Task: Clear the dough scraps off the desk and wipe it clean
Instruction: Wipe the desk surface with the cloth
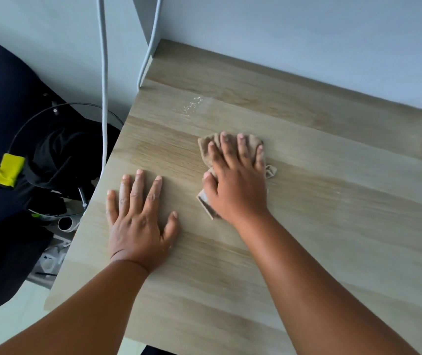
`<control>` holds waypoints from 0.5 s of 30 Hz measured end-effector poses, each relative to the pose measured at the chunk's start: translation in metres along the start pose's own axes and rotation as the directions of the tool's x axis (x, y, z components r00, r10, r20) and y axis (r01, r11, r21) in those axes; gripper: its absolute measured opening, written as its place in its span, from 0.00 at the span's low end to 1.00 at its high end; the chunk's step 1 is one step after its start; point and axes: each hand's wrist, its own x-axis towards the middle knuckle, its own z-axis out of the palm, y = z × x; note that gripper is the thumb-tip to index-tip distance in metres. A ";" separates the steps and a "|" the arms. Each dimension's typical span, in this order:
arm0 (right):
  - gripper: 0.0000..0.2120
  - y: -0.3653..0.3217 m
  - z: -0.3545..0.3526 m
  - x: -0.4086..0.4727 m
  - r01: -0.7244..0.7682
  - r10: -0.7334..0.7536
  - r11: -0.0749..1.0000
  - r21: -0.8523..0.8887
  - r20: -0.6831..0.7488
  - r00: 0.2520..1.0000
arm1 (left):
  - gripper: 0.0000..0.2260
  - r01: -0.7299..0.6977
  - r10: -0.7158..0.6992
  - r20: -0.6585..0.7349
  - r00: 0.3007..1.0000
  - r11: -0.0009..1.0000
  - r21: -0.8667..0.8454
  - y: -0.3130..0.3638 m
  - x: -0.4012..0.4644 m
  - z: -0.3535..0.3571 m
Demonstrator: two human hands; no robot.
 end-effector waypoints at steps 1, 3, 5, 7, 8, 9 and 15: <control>0.30 0.002 0.001 -0.010 0.062 -0.062 0.998 -0.004 0.005 0.998 | 0.34 0.000 0.000 0.002 1.000 1.000 0.000 0.000 0.000 0.000; 0.29 0.017 0.002 -0.031 0.148 -0.148 0.989 -0.005 0.004 0.989 | 0.34 0.002 -0.002 0.008 1.000 1.000 0.005 0.001 0.000 -0.001; 0.28 0.037 0.002 -0.049 0.134 -0.134 0.991 0.009 -0.031 0.991 | 0.35 0.001 -0.001 0.011 1.000 1.000 0.008 0.001 0.000 -0.001; 0.28 0.053 0.002 -0.058 0.063 -0.062 0.998 0.012 -0.068 0.996 | 0.35 0.002 -0.002 0.009 1.000 1.000 0.003 0.000 0.000 -0.002; 0.28 0.057 0.001 -0.057 0.026 -0.026 1.000 0.002 -0.071 0.997 | 0.35 0.003 -0.003 0.008 1.000 1.000 0.000 0.000 0.000 -0.002; 0.29 0.059 0.000 -0.052 -0.012 0.012 1.000 -0.013 -0.072 0.997 | 0.35 0.002 -0.002 0.006 1.000 1.000 -0.003 0.000 0.000 -0.002; 0.33 0.045 -0.011 0.045 -0.287 0.288 0.958 0.022 -0.023 0.957 | 0.34 -0.002 0.002 0.004 1.000 1.000 -0.004 0.002 0.000 -0.002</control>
